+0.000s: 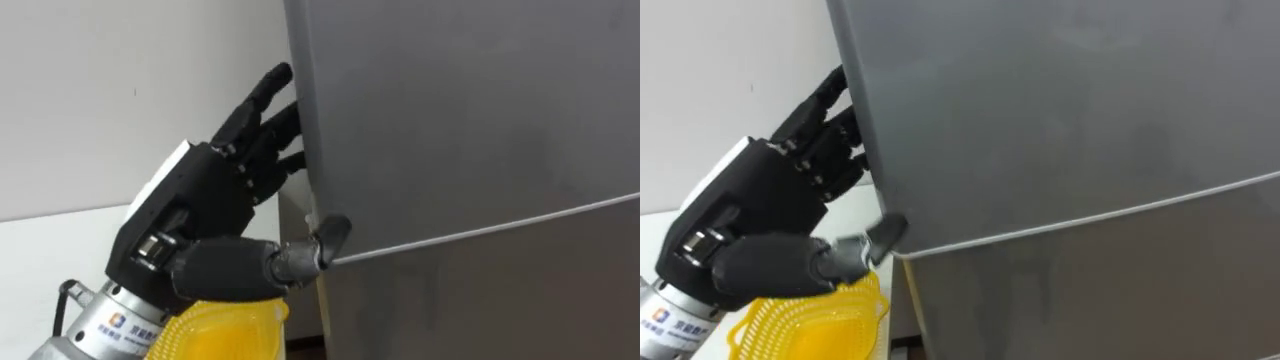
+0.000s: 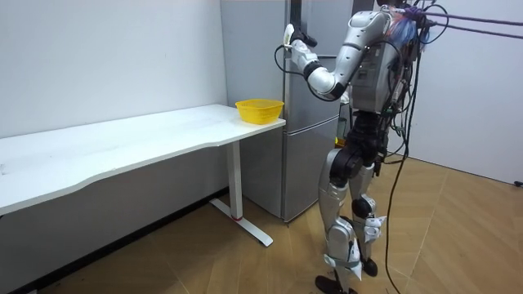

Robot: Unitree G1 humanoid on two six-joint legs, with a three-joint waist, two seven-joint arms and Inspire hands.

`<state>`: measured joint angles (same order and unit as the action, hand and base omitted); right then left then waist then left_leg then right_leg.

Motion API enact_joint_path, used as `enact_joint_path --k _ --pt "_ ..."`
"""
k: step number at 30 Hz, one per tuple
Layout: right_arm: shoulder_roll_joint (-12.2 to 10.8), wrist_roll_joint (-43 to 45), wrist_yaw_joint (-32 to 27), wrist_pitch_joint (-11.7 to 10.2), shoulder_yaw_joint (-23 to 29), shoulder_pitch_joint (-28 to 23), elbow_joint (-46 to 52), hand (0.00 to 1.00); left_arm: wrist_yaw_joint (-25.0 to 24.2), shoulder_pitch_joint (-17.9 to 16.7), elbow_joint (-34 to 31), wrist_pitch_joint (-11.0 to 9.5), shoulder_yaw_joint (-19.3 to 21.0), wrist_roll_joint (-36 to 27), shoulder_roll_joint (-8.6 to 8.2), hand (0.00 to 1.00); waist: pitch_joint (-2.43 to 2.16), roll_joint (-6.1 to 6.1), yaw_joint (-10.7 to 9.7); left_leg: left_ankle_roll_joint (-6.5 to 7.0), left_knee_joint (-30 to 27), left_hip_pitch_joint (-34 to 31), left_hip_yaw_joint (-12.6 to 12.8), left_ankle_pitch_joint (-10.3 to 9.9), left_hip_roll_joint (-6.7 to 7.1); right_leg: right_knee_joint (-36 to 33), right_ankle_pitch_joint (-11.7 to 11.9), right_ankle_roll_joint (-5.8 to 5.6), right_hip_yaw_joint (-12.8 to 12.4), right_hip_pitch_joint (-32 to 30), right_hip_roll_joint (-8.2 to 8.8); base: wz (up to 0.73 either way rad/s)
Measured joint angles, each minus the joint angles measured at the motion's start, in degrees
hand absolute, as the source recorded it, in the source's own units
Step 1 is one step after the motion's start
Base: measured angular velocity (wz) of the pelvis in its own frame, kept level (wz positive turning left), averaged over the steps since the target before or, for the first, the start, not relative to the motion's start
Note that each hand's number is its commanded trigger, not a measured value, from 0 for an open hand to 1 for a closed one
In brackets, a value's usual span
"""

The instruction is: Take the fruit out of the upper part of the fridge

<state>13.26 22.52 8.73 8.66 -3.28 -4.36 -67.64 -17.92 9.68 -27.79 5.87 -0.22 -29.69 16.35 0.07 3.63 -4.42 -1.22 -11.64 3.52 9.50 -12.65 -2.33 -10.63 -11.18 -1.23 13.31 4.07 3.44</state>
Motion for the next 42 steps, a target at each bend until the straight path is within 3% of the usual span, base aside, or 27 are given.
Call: enact_joint_path --k 1,2,16,24,28,34,42 --pt "0.00 -0.17 -0.05 0.02 0.00 -0.05 -0.07 0.00 -0.15 0.00 0.00 -0.06 -0.05 -0.02 0.05 0.10 -0.05 -0.10 0.00 0.04 0.00 0.01 0.00 0.02 -0.01 -0.02 0.00 0.00 0.10 0.06 0.01 0.04" --pt "0.00 -0.24 -0.29 0.04 0.00 -0.03 -0.28 0.00 -0.06 0.00 0.01 -0.07 -0.09 -0.05 0.03 0.00 -0.06 -0.20 -0.01 0.11 -0.01 0.01 0.00 0.06 0.00 -0.03 0.01 0.00 0.17 0.11 0.03 0.04" --pt "0.02 -0.98 -0.39 0.21 0.00 -0.09 -2.45 0.00 -1.57 -0.06 0.53 0.34 -1.78 -0.21 0.10 0.00 0.00 -0.03 -0.04 0.35 -0.10 0.05 1.37 0.23 -0.01 -0.10 0.04 -0.07 -0.37 -0.09 0.19 -0.01" --pt "0.09 0.36 0.20 0.12 0.05 -0.02 -1.13 0.00 -3.36 -0.07 0.66 0.35 -2.95 -3.73 0.37 0.00 0.14 -0.32 -0.11 0.36 -0.10 -0.54 1.59 0.23 0.01 -0.01 0.01 -0.12 -0.38 -0.61 0.21 0.00" --pt "0.23 0.47 0.22 0.14 0.11 0.31 -1.35 0.00 -5.21 -0.04 0.65 0.35 -3.34 -4.58 0.37 0.00 -0.06 -0.29 -0.24 0.41 -0.10 -0.78 2.06 0.26 0.01 -0.11 0.16 -0.27 -0.76 -0.90 0.26 -0.01" --pt "0.35 0.72 0.19 0.21 0.16 -0.27 -1.19 0.00 -6.41 -0.04 0.88 0.57 -3.77 -4.72 0.39 0.00 0.02 -0.12 -1.18 0.41 -0.13 -0.39 2.20 0.26 0.07 -0.04 0.24 -0.33 -2.10 -0.02 0.23 0.03" --pt "0.36 -0.66 0.21 0.13 0.06 -1.32 -1.24 0.00 -5.25 -0.06 0.93 0.49 -5.62 -9.95 1.73 0.00 0.13 0.14 -1.52 0.67 -0.17 -0.56 2.52 0.39 0.11 0.11 0.15 -0.45 -2.18 -0.28 0.39 0.04"
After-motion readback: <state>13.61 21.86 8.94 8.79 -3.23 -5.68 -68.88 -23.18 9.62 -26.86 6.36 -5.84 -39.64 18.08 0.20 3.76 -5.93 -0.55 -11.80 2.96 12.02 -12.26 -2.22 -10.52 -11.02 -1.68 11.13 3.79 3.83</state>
